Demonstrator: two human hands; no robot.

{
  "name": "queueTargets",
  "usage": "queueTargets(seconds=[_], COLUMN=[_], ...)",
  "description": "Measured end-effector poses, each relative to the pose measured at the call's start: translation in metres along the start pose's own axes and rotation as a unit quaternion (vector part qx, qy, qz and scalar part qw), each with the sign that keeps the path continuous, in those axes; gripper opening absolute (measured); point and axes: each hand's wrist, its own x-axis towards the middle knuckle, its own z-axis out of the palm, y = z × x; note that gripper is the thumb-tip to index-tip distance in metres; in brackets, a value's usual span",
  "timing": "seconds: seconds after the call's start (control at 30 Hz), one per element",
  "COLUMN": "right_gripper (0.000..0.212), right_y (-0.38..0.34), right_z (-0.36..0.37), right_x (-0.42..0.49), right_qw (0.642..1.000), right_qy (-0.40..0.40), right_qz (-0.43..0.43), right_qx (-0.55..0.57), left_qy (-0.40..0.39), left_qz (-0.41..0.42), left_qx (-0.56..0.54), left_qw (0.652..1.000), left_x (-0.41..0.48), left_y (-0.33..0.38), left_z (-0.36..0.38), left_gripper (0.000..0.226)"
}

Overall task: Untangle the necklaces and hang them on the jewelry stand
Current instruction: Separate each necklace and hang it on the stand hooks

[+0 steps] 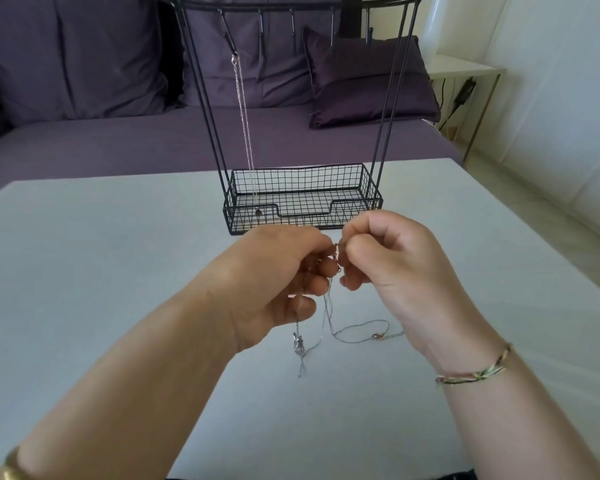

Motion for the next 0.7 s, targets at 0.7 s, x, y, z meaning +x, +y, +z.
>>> queueTargets(seconds=[0.7], right_gripper=[0.024], right_y=[-0.0039], right_z=[-0.0011], right_x=[0.0024], right_qw=[0.974], right_qy=[-0.039], right_qz=[0.186], right_qx=[0.122], left_qy=[0.123], left_qz=[0.189], left_qx=[0.213], left_qw=[0.951], left_x=[0.0032], left_y=[-0.0087], left_z=[0.0031], left_gripper=[0.009])
